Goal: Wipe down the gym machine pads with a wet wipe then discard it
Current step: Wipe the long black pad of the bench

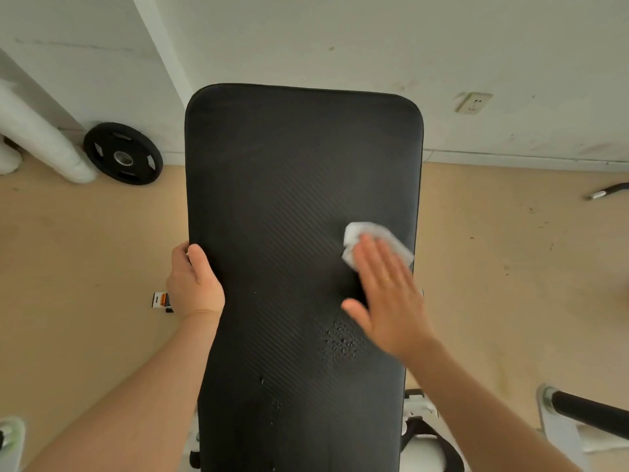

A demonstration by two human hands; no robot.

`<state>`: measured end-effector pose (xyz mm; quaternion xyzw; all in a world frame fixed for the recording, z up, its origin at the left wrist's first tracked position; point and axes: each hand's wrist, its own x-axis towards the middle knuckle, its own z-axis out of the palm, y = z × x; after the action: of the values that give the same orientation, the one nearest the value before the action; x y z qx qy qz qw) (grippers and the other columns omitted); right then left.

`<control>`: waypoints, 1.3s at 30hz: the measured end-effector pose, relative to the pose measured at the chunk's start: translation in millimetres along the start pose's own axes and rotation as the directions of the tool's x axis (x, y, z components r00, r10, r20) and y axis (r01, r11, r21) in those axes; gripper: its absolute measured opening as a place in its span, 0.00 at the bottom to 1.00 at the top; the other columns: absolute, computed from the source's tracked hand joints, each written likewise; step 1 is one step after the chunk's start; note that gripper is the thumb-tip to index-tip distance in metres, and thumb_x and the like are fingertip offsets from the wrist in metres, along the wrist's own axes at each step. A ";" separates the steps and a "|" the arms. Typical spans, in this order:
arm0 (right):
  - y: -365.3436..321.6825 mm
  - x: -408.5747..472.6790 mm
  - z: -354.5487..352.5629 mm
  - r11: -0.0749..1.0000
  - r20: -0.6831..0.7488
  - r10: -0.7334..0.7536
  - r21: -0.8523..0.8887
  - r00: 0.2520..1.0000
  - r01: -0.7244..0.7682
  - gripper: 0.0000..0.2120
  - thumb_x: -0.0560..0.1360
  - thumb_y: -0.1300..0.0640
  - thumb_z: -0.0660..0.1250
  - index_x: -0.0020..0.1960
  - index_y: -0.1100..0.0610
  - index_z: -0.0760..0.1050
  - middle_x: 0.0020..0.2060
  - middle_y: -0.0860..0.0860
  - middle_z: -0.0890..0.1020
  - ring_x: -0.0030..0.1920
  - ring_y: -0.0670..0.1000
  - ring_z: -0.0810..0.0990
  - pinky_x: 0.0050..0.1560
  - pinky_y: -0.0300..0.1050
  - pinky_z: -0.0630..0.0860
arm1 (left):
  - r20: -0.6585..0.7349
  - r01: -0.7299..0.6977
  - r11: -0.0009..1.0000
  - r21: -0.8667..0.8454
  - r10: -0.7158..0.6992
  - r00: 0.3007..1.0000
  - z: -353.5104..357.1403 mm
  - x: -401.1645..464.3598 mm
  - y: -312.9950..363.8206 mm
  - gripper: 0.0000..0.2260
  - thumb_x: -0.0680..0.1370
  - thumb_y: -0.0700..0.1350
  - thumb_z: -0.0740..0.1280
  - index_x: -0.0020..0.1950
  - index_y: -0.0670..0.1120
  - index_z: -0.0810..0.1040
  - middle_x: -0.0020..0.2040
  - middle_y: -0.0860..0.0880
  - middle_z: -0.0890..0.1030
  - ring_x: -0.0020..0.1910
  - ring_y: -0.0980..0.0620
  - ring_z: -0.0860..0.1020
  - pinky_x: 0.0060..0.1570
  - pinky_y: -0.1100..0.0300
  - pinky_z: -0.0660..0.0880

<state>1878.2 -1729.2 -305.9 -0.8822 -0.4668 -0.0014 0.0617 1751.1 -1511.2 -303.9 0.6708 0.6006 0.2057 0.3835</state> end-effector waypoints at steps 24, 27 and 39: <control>15.7 -7.4 10.2 0.974 -0.057 0.224 0.050 0.973 -0.221 0.37 0.77 0.37 0.39 0.75 0.63 0.48 0.74 0.55 0.51 0.73 0.52 0.48 0.72 0.41 0.40 | 0.048 0.031 0.998 -0.054 -0.029 0.998 -2.8 -4.9 -1.5 0.22 0.82 0.51 0.45 0.65 0.40 0.68 0.61 0.38 0.74 0.61 0.40 0.71 0.55 0.55 0.66; -6.5 -16.0 16.7 0.975 -0.016 0.217 0.062 0.976 -0.215 0.37 0.77 0.37 0.38 0.75 0.64 0.46 0.74 0.55 0.48 0.74 0.52 0.45 0.72 0.42 0.36 | 0.180 0.172 0.962 -0.211 -0.135 0.974 -7.7 -5.0 -4.2 0.24 0.81 0.56 0.45 0.70 0.45 0.65 0.69 0.44 0.69 0.69 0.44 0.66 0.67 0.52 0.61; -97.7 -10.9 37.2 1.000 -0.037 0.008 -0.030 0.999 -0.009 0.32 0.75 0.40 0.50 0.73 0.59 0.57 0.72 0.55 0.63 0.73 0.55 0.60 0.70 0.50 0.56 | 0.744 0.313 0.903 -0.294 0.010 0.669 -48.3 -0.3 -49.3 0.34 0.71 0.70 0.38 0.75 0.58 0.52 0.75 0.58 0.58 0.74 0.55 0.56 0.73 0.51 0.50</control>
<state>1789.6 -1679.7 -332.9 -0.8849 -0.4617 -0.0245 0.0572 1683.6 -1499.3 -311.4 0.5504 0.3975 0.0053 0.7342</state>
